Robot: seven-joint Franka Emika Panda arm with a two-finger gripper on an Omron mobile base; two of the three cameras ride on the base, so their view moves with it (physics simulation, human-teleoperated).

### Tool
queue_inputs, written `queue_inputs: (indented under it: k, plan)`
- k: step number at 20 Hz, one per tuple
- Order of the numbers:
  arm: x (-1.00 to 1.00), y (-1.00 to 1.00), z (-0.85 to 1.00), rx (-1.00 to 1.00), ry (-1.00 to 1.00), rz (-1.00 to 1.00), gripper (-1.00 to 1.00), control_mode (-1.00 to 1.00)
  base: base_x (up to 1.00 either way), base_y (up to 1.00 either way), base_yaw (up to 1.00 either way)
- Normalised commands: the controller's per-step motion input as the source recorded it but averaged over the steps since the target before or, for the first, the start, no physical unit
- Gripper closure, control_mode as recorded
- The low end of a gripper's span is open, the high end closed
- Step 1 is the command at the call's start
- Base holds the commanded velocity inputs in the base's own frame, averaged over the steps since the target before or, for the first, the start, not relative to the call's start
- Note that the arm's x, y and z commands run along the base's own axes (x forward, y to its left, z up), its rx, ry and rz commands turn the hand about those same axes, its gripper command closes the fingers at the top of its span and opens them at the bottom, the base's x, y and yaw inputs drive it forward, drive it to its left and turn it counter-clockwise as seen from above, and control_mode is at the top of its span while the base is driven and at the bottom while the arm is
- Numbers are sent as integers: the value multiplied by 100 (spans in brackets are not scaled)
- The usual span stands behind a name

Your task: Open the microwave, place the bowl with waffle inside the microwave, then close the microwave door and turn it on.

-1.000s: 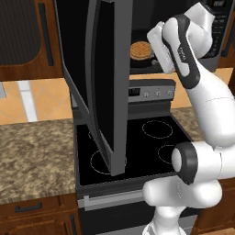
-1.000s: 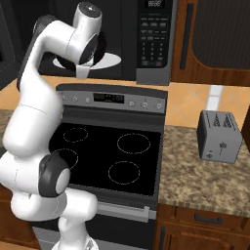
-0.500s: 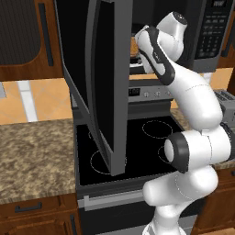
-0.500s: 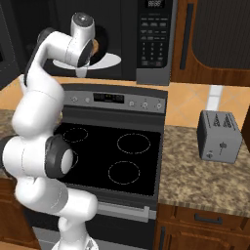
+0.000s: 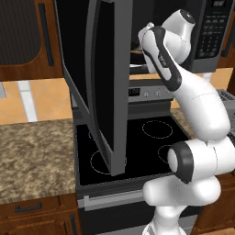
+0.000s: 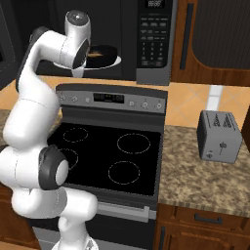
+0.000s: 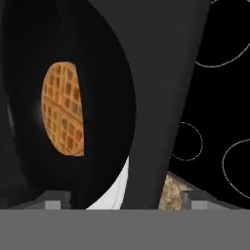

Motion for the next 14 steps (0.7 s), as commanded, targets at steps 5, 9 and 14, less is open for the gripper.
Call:
queue_inputs:
  k: [5, 9, 14]
  plan:
    - [-100, 0, -7, -7, -26, 10, -100, -100, 0, 0, 0]
    - [-100, 0, -44, -30, -16, 29, -100, -100, 0, 0, 0]
    - [-100, -1, -59, -43, -9, 44, -100, -100, 0, 0, 0]
